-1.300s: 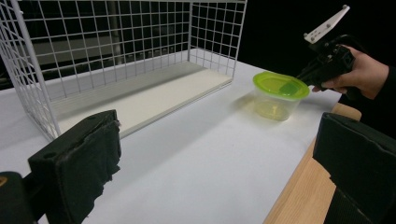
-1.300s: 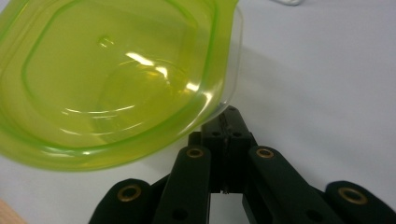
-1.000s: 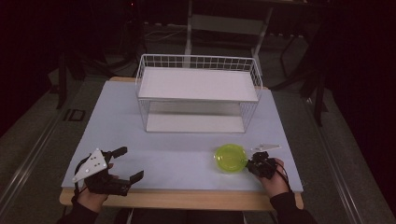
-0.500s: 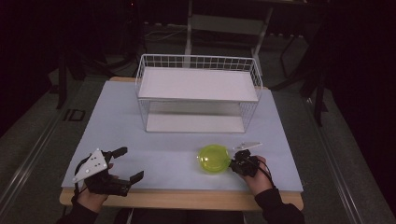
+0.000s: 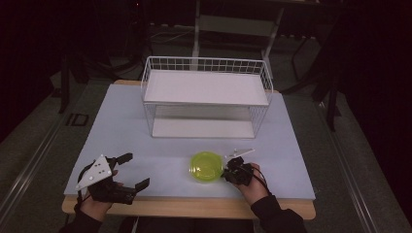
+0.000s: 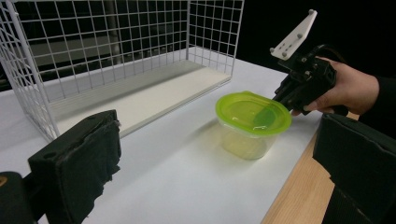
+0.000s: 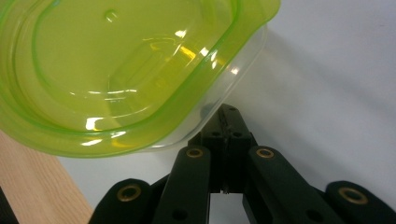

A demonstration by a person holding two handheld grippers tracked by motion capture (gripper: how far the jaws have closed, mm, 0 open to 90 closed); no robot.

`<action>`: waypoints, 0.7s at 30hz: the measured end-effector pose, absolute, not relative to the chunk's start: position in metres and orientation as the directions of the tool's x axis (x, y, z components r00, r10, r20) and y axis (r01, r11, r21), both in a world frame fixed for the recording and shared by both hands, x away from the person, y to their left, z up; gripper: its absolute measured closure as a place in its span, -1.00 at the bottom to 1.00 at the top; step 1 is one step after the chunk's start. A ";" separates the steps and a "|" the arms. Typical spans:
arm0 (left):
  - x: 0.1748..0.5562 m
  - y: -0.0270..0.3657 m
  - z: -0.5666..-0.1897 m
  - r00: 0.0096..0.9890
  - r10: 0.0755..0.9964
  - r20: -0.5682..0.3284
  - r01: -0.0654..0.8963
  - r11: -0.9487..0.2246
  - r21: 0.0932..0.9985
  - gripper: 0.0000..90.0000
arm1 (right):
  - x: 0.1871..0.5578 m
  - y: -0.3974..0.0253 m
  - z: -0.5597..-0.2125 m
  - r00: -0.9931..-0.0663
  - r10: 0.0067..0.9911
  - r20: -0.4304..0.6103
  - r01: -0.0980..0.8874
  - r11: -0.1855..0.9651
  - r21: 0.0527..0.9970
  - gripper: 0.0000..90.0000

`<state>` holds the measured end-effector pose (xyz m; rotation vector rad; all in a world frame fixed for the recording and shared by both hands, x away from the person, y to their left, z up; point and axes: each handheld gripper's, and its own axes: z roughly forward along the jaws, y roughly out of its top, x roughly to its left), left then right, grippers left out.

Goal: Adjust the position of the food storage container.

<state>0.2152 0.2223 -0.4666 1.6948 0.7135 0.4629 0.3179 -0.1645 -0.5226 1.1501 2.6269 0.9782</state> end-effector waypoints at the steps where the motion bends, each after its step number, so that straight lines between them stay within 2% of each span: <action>1: 0.215 0.222 -0.467 0.735 0.675 -0.068 0.212 -0.133 0.968 -0.96 | 0.318 -0.163 -0.522 -0.707 0.691 0.152 0.621 0.504 0.600 1.00; 15: 0.216 0.222 -0.467 0.739 0.670 -0.071 0.216 -0.136 0.967 -0.96 | 0.318 -0.148 -0.521 -0.720 0.679 0.142 0.607 0.518 0.603 0.95; 21: 0.215 0.222 -0.467 0.745 0.662 -0.082 0.220 -0.127 0.967 -0.96 | 0.315 -0.158 -0.510 -0.710 0.701 0.064 0.575 0.526 0.627 0.81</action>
